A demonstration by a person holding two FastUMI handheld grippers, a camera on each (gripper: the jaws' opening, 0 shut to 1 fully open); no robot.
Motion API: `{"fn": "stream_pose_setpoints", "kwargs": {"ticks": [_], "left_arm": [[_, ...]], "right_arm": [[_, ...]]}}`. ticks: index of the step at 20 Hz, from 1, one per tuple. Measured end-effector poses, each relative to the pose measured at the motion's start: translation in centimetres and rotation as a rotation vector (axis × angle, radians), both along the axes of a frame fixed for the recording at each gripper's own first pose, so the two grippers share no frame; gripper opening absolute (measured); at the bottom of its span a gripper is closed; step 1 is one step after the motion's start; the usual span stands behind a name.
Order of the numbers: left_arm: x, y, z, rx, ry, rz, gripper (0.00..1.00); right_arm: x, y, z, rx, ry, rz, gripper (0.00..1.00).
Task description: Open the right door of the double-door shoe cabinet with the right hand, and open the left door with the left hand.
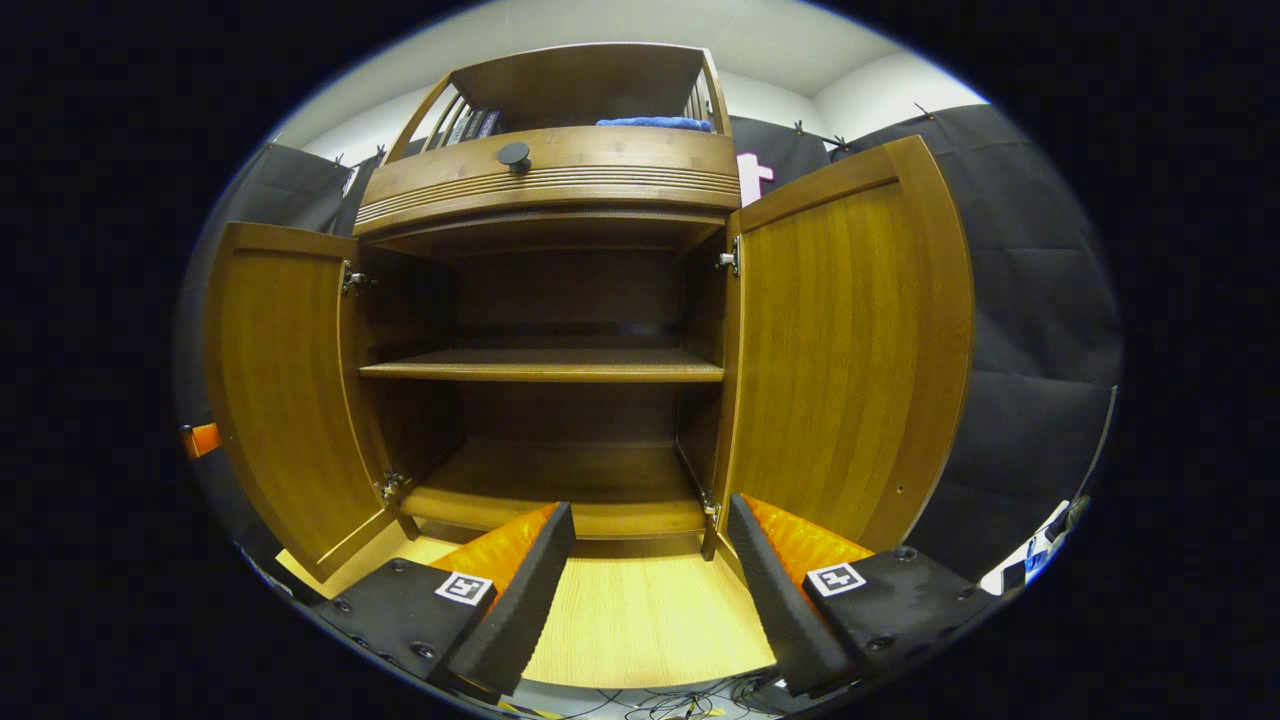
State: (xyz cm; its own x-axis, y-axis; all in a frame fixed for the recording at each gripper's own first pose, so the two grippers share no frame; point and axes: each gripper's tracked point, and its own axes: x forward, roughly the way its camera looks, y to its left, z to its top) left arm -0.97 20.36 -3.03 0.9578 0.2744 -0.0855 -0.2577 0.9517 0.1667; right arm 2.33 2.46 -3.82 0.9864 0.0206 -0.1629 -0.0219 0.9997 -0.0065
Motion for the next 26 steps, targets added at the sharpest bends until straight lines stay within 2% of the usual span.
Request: {"fn": "stream_pose_setpoints", "kwargs": {"ticks": [1, 9, 13, 14, 15, 16, 19, 20, 22, 26], "left_arm": [[-0.2, -0.6, -0.1, 0.000, 0.003, -0.007, 0.00], [-1.2, -6.1, -0.1, -0.027, 0.014, -0.059, 0.00], [-0.6, -8.3, 1.3, 0.016, -0.003, -0.078, 0.02], [-0.5, -8.8, 1.7, 0.027, -0.013, -0.080, 0.12], [-0.5, -9.3, 2.0, 0.034, -0.020, -0.082, 0.15], [-0.4, -9.9, 2.3, 0.039, -0.025, -0.084, 0.20], [0.6, -11.8, 2.3, 0.047, -0.014, -0.113, 0.43], [0.9, -12.2, 2.5, 0.042, -0.020, -0.120, 0.51], [1.3, -12.7, 2.7, 0.015, -0.039, -0.113, 0.67], [2.6, -12.7, 1.9, -0.017, -0.047, -0.079, 0.83]], "right_arm": [[0.0, 0.1, 0.1, 0.000, 0.000, 0.003, 0.92], [-0.1, -0.2, 0.6, -0.011, -0.014, 0.002, 0.92], [-0.4, -1.0, 1.1, -0.009, -0.019, -0.011, 0.93], [-0.4, -1.2, 1.3, -0.013, -0.024, -0.017, 0.94], [-0.4, -1.4, 1.4, -0.013, -0.028, -0.021, 0.94], [-0.4, -1.6, 1.6, -0.010, -0.029, -0.025, 1.00], [-0.4, -1.9, 2.0, 0.007, -0.032, -0.031, 1.00], [-0.5, -2.1, 2.2, 0.007, -0.036, -0.032, 0.94], [-0.5, -2.3, 2.3, 0.002, -0.042, -0.037, 0.94], [-0.4, -2.9, 2.5, -0.005, -0.044, -0.046, 0.94]]}}
